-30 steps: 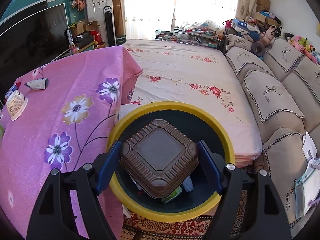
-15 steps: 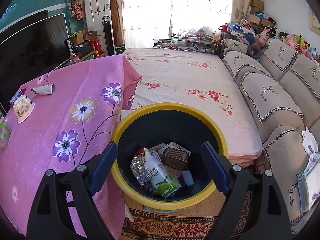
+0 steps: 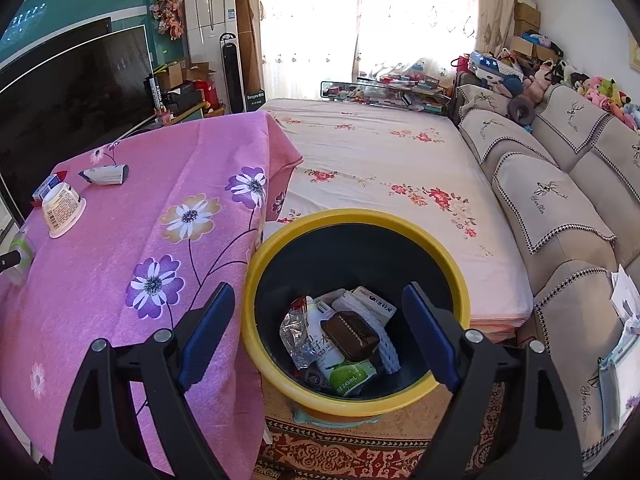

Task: Collect trash
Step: 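Grasp the clear green-lidded jar with the left gripper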

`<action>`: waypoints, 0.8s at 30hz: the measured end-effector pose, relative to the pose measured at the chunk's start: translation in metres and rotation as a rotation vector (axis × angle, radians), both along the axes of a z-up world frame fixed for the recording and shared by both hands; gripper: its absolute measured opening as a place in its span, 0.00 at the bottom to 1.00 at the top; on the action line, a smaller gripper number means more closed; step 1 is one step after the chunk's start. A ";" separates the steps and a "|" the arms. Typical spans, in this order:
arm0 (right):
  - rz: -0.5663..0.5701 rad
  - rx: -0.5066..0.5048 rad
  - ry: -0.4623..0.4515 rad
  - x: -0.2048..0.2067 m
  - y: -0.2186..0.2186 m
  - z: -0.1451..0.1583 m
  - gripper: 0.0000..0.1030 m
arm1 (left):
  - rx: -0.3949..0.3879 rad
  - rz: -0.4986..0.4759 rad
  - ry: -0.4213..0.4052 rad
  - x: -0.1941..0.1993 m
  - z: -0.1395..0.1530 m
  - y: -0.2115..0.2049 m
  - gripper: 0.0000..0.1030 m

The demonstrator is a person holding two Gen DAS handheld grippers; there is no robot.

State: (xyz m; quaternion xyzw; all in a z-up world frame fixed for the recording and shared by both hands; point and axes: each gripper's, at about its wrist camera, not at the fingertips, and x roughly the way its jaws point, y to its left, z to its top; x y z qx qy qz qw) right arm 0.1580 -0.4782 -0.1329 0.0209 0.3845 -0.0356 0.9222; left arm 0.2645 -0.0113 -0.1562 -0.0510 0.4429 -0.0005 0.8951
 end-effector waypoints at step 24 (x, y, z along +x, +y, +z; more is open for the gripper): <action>0.010 0.018 0.012 0.001 -0.002 -0.008 0.79 | 0.091 -0.005 0.047 0.023 -0.021 -0.002 0.52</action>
